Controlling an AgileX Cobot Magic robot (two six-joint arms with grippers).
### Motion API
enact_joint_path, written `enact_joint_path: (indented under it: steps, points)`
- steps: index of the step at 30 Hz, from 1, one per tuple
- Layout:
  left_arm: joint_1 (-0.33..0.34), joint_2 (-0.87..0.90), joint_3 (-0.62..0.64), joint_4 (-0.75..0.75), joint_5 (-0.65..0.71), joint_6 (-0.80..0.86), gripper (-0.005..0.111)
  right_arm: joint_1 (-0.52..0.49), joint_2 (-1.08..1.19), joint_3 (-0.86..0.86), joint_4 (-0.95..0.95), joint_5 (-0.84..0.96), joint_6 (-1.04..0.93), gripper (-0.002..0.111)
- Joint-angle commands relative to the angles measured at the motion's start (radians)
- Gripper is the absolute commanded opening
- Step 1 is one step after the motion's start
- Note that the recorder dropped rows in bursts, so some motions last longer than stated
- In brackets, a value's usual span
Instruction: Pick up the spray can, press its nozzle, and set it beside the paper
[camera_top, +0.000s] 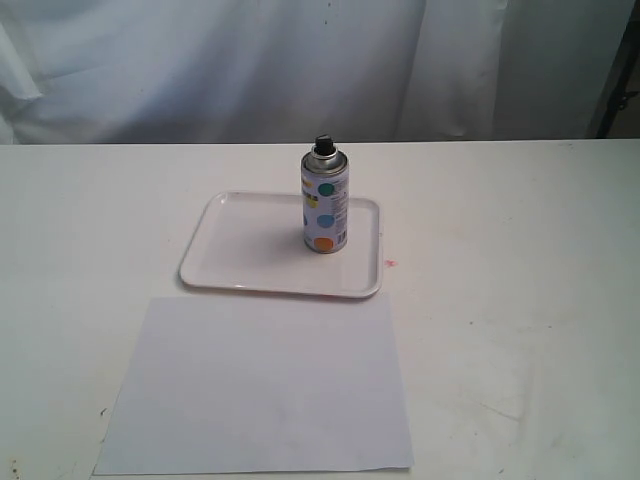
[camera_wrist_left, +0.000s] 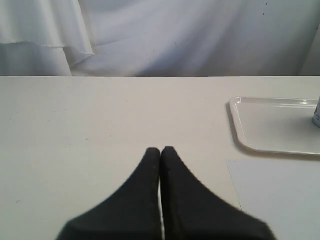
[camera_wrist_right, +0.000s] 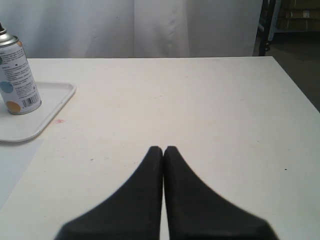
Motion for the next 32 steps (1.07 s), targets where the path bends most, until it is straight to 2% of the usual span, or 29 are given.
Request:
enact_joint_path:
  steps: [1, 32]
  points:
    - [-0.005, -0.004, 0.005, 0.003, -0.011, 0.005, 0.000, -0.004, -0.004, 0.004, -0.006, 0.000, -0.001, 0.000]
    - [-0.005, -0.004, 0.005, 0.003, -0.011, 0.007, 0.000, -0.004, -0.004, 0.004, -0.006, 0.000, 0.022, 0.000]
